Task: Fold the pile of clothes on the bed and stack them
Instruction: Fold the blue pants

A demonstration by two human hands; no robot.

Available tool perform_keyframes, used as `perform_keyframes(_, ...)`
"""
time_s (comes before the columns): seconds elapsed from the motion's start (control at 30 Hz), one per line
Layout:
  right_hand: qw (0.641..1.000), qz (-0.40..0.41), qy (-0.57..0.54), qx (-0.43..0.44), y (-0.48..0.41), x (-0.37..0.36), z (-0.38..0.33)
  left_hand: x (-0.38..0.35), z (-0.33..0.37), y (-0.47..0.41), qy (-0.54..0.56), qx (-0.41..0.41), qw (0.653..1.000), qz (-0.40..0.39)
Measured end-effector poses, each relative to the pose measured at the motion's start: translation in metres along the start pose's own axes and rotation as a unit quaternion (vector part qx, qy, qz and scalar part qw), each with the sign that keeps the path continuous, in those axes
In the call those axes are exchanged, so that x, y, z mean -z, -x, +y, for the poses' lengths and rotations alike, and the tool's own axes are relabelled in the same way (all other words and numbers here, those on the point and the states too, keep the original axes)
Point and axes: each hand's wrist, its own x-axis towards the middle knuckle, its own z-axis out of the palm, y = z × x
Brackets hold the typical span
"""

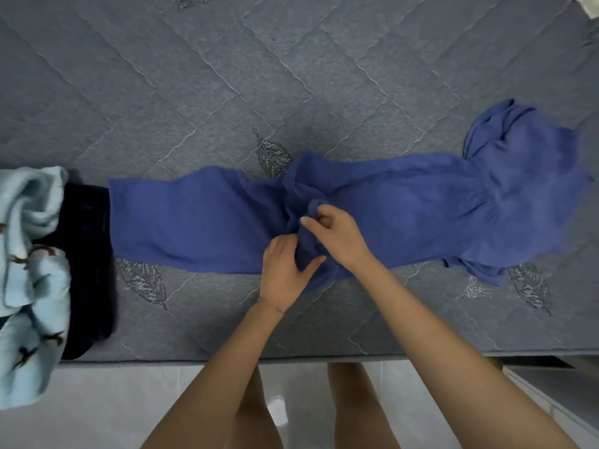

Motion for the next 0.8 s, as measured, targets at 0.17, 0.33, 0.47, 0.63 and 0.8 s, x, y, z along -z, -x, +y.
perform_keyframes(0.17, 0.999, 0.031, -0.005, 0.038, -0.007, -0.011, -0.015, 0.029, -0.003, -0.006, 0.199, 0.126, 0.969, 0.08)
perform_keyframes(0.33, 0.983, 0.054, 0.129, 0.116, -0.02, -0.026, -0.017, 0.086, -0.027, -0.015, 0.249, 0.135, 0.947, 0.151)
perform_keyframes(0.47, 0.958, 0.027, 0.234, 0.161, -0.028, -0.05, -0.023, 0.131, -0.057, -0.016, 0.204, 0.124, 0.957, 0.164)
perform_keyframes(0.63, 0.927, -0.018, 0.331, 0.178, -0.038, -0.09, -0.039, 0.176, -0.088, -0.013, 0.154, 0.109, 0.963, 0.19)
perform_keyframes(0.8, 0.921, -0.013, 0.345, 0.18, -0.046, -0.129, -0.059, 0.211, -0.111, -0.012, 0.135, 0.113, 0.966, 0.188)
